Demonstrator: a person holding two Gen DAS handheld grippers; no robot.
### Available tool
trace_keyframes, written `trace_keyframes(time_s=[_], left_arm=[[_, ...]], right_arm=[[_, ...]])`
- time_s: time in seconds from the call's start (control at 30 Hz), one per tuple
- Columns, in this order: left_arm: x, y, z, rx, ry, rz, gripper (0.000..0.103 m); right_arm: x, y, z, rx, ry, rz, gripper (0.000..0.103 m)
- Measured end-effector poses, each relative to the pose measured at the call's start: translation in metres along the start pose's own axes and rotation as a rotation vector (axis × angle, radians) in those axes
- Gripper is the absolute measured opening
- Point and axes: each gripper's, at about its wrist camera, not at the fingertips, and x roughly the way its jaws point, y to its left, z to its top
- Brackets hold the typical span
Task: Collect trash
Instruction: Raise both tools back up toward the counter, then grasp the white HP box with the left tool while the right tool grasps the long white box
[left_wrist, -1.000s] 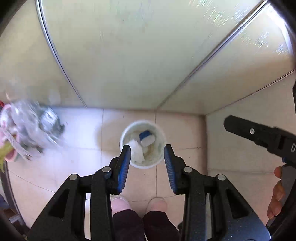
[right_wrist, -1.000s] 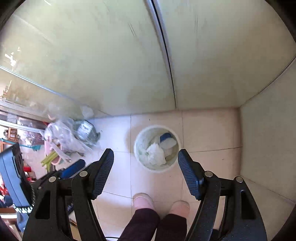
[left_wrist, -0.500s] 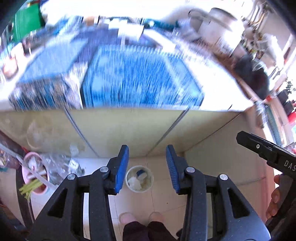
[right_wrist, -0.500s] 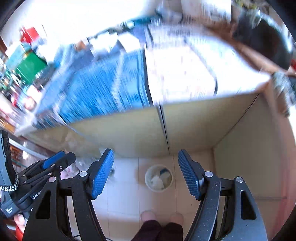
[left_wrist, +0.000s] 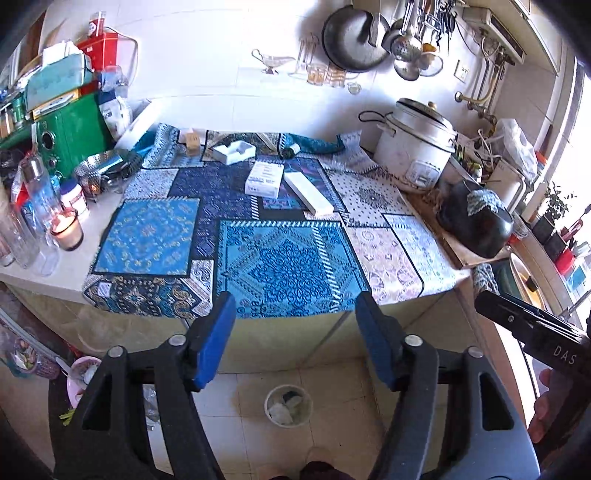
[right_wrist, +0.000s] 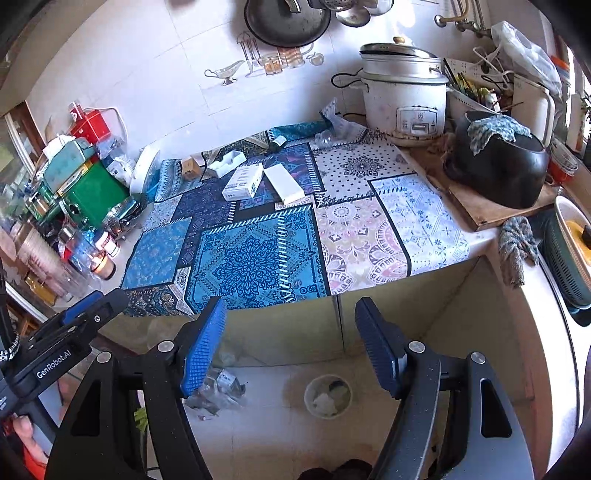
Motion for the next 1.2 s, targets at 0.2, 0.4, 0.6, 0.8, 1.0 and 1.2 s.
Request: trace_keyframes(time_s=[0.2,0.4,0.6,0.8,1.0,1.2], left_arm=[[0.007,0.001,0.024,0.011,-0.010,0.038,0.081],[0.033,0.000,0.054,-0.029,-0.033,0.068,0.081],[0.072,-0.008,0.093,-0.069,-0.013,0.097,0.083],[0.118,-0.016,0.126,-0.145,0.011,0.151,0.083],[0.163,-0.013,0.141,-0.174,0.070,0.200,0.083],[0.200,0.008,0.151,-0.178,0.126,0.218,0.083]], right_arm=[[0.003,-0.006,0.020,0.000,-0.041,0.005,0.079],[0.033,-0.018,0.055,-0.029,-0.041,0.034,0.079],[0.063,-0.032,0.100,-0.086,-0.021,0.077,0.079],[0.106,-0.045,0.142,-0.182,0.048,0.127,0.079],[0.152,-0.050,0.165,-0.214,0.113,0.168,0.079],[0.202,-0.047,0.173,-0.200,0.201,0.171,0.079]])
